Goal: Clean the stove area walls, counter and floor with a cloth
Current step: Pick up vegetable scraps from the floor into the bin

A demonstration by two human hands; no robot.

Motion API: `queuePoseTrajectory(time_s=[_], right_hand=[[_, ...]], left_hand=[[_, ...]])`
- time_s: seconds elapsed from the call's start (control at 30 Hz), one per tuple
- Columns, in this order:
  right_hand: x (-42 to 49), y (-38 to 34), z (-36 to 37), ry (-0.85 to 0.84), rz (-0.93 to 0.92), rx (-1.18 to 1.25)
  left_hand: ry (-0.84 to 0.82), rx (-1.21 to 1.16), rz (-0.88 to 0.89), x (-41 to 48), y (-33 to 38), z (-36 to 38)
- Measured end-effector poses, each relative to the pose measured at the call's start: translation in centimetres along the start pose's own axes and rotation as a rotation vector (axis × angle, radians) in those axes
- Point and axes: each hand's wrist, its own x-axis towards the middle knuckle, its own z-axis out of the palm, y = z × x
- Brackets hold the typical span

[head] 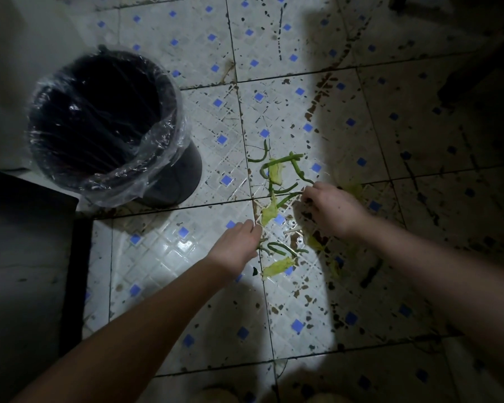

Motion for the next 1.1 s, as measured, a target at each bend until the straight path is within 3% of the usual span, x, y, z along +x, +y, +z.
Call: queuePoseTrajectory(time_s=[0.33, 0.63, 0.87, 1.1], right_hand=[[-0.6, 0.4, 0.8, -0.001, 0.017, 0.027], [-1.2, -1.3, 2.0, -0.084, -0.083, -0.021], [-2.1, -3.1, 3.7, -0.059, -0.207, 0.03], [-3.9, -4.0, 5.3, -0.212, -0.212, -0.017]], left_hand=[[-0.031, 0.048, 0.029, 0.5, 0.7, 1.0], [-0.112, 0.029, 0.0, -0.1, 0.4, -0.7], [0.014, 0.003, -0.006, -0.9, -0.2, -0.6], [0.058, -0.02, 0.002, -1.8, -0.9, -0.5]])
